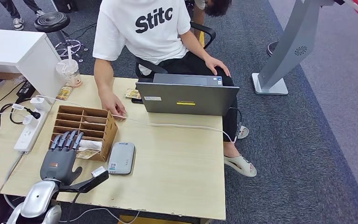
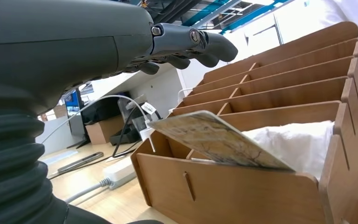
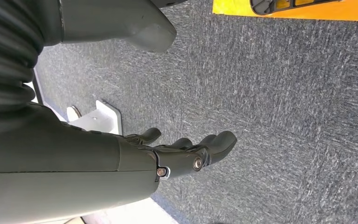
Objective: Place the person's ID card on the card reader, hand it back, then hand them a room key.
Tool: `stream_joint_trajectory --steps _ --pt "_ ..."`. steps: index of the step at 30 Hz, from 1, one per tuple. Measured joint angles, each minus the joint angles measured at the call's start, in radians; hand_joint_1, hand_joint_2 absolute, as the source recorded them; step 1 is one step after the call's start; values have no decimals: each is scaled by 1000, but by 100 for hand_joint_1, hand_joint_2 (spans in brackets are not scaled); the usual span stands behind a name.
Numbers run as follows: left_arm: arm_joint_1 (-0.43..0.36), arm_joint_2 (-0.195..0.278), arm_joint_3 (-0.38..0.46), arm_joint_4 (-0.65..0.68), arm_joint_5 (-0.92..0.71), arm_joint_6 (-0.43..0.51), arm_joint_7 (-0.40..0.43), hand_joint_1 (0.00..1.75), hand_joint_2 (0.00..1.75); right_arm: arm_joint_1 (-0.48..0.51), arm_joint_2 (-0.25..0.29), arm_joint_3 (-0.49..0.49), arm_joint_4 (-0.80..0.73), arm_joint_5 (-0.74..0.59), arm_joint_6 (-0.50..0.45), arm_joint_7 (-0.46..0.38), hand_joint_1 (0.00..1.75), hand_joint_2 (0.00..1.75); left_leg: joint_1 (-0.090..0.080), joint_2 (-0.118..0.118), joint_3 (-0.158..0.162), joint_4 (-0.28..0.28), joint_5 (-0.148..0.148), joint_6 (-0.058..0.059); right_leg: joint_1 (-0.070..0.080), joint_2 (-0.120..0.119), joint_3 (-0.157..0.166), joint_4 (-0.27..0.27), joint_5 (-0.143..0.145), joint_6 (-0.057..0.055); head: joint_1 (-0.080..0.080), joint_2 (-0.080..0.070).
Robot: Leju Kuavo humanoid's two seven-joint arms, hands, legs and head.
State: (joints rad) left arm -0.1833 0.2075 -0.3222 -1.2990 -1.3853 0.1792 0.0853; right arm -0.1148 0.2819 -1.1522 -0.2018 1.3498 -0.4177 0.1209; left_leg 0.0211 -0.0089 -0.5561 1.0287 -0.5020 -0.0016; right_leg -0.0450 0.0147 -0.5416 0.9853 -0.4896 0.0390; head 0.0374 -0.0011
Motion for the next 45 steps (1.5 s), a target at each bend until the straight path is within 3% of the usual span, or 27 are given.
stream_joint_trajectory --steps 1,5,7,36,45 --pt "-3 -1 0 2 0 4 -2 43 175 0 0 1 0 0 0 0 0 175 0 0 0 0 0 0 0 0 0 0 0 0 0 0" --pt "-17 -6 0 10 3 16 -17 153 175 0 0 7 0 1 0 0 0 175 0 0 0 0 0 0 0 0 0 0 0 0 0 0" --pt "-21 -9 0 12 6 19 -24 172 175 0 0 9 0 1 0 0 0 175 0 0 0 0 0 0 0 0 0 0 0 0 0 0" --pt "-29 -29 0 15 25 45 -54 175 175 0 0 21 0 4 1 -8 0 175 0 0 0 0 0 0 0 0 0 0 0 0 0 0" --pt "-42 -29 22 -1 42 140 -48 175 175 0 0 21 0 2 -1 -8 0 175 0 0 0 0 0 0 0 0 0 0 0 0 0 0"
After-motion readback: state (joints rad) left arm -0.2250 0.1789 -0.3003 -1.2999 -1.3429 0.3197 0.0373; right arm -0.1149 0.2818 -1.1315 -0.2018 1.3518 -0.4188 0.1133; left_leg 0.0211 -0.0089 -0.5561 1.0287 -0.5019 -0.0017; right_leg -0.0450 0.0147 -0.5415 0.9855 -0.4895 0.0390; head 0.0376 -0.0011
